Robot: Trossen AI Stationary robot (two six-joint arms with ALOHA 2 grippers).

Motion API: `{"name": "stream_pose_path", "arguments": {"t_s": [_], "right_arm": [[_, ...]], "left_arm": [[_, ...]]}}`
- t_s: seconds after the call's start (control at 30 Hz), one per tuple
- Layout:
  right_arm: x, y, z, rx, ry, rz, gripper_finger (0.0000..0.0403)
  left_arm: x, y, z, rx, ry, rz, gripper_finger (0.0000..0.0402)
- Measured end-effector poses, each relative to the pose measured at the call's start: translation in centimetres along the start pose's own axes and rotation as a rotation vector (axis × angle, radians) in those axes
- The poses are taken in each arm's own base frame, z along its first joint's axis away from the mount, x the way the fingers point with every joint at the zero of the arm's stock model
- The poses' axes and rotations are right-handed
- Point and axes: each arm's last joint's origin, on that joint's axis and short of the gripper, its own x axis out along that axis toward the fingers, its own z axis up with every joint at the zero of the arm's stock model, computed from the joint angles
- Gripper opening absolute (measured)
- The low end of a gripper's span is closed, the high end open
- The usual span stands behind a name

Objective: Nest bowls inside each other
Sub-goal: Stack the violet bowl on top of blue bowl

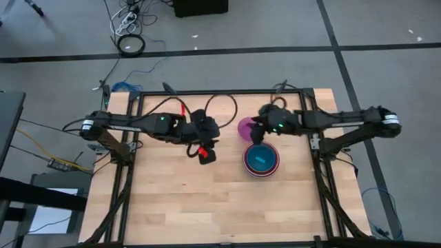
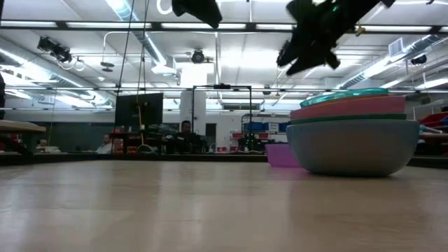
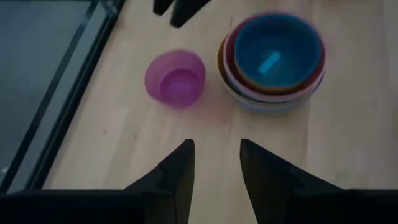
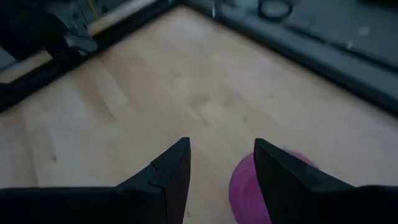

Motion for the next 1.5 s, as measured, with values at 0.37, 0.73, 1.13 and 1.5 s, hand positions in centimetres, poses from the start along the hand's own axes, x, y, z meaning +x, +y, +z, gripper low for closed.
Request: {"name": "stream_pose_path", "arguments": {"t_s": [0.37,0.73,1.13,1.5], "right_arm": [[7.9,0.8,2.5,-0.045,0.276,-0.073,0.0164],[11.9,2.3,5.2,-0.054,0.555,-0.224,0.0165],[15.8,2.4,2.5,0.02,0.706,-0.287,0.0165],[19.4,0.8,0.0,0.046,0.81,-0.35,0.0161]], "left_arm": [[0.3,-1.0,-2.6,-0.004,0.082,0.083,0.0137],[-0.7,-1.1,-6.3,-0.067,0.104,0.139,0.0137],[-1.7,-1.6,-8.3,-0.067,0.078,0.175,0.0137],[-1.3,-2.0,-9.3,-0.057,0.089,0.209,0.0137]]}}
